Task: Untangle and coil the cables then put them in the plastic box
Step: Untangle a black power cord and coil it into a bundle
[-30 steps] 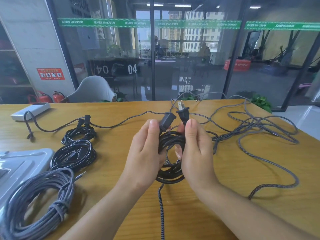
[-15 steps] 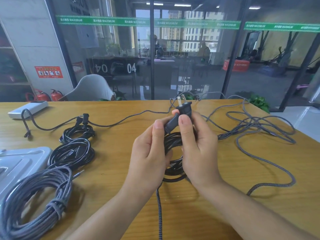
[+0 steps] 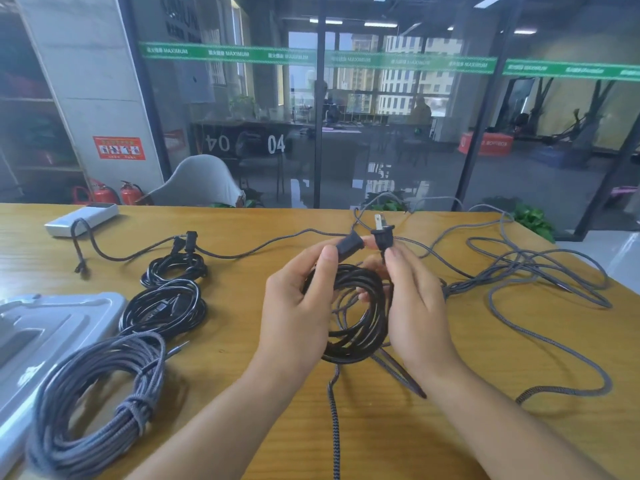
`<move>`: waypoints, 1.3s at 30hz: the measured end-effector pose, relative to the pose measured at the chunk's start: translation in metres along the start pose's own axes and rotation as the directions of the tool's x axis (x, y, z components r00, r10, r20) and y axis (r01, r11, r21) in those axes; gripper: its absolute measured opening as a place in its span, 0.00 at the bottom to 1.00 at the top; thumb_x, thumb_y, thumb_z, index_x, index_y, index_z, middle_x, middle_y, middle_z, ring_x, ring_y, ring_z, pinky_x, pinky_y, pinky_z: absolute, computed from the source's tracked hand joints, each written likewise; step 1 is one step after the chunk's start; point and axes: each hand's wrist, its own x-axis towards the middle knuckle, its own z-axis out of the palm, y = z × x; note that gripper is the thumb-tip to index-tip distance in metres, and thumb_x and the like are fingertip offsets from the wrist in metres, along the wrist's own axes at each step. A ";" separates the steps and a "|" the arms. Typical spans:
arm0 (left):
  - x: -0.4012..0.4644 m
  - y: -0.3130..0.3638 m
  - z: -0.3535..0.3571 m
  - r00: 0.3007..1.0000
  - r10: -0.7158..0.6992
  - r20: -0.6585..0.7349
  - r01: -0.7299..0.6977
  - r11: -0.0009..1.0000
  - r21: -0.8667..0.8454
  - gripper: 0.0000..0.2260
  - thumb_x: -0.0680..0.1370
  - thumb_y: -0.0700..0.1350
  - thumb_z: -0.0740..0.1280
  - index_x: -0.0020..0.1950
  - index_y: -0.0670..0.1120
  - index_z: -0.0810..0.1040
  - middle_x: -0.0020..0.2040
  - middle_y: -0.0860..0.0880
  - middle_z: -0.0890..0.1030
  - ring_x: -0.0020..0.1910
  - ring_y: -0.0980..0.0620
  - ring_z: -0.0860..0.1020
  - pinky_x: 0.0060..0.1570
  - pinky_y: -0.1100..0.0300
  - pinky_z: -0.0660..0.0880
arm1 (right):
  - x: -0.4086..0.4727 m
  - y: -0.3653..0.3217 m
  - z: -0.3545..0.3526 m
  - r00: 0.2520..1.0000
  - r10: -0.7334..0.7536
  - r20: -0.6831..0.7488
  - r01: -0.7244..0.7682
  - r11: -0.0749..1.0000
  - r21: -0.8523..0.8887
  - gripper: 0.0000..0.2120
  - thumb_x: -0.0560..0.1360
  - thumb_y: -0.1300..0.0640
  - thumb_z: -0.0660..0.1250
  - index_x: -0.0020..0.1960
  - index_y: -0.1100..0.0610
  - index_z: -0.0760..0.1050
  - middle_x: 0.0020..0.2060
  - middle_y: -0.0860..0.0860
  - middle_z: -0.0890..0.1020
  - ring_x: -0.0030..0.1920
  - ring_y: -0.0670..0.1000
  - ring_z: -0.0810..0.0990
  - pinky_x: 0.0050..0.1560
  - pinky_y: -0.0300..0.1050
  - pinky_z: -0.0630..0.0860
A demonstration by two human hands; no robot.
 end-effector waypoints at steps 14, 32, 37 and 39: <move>0.013 0.005 -0.021 0.970 -0.243 -0.019 0.228 0.933 -0.279 0.19 0.86 0.52 0.61 0.39 0.54 0.83 0.37 0.44 0.54 0.32 0.48 0.51 0.29 0.56 0.50 | 0.008 0.015 -0.019 0.928 0.171 0.332 -0.075 0.956 -0.282 0.07 0.81 0.59 0.71 0.56 0.48 0.82 0.42 0.51 0.87 0.39 0.56 0.84 0.44 0.49 0.82; 0.014 -0.010 -0.015 0.989 -0.105 -0.101 0.097 0.992 -0.081 0.16 0.87 0.50 0.60 0.48 0.52 0.86 0.30 0.51 0.64 0.29 0.53 0.61 0.27 0.63 0.60 | -0.016 0.009 0.007 0.943 0.130 0.307 -0.128 0.991 -0.028 0.10 0.78 0.51 0.75 0.50 0.57 0.79 0.43 0.59 0.84 0.48 0.60 0.84 0.58 0.63 0.79; 0.015 -0.011 -0.016 0.984 -0.129 -0.123 0.117 0.988 -0.099 0.16 0.88 0.49 0.59 0.53 0.45 0.84 0.25 0.57 0.70 0.24 0.56 0.61 0.25 0.67 0.61 | -0.016 0.011 0.003 0.972 -0.123 0.201 0.209 0.846 -0.490 0.23 0.81 0.35 0.65 0.73 0.41 0.72 0.45 0.43 0.87 0.46 0.45 0.86 0.52 0.42 0.78; 0.016 -0.012 -0.017 0.981 -0.129 -0.145 0.118 0.989 -0.085 0.16 0.88 0.50 0.59 0.53 0.46 0.84 0.26 0.57 0.69 0.25 0.55 0.61 0.26 0.67 0.62 | -0.013 0.012 0.000 0.968 -0.204 0.143 0.249 0.826 -0.506 0.23 0.82 0.38 0.64 0.75 0.43 0.73 0.54 0.39 0.86 0.54 0.40 0.84 0.57 0.35 0.76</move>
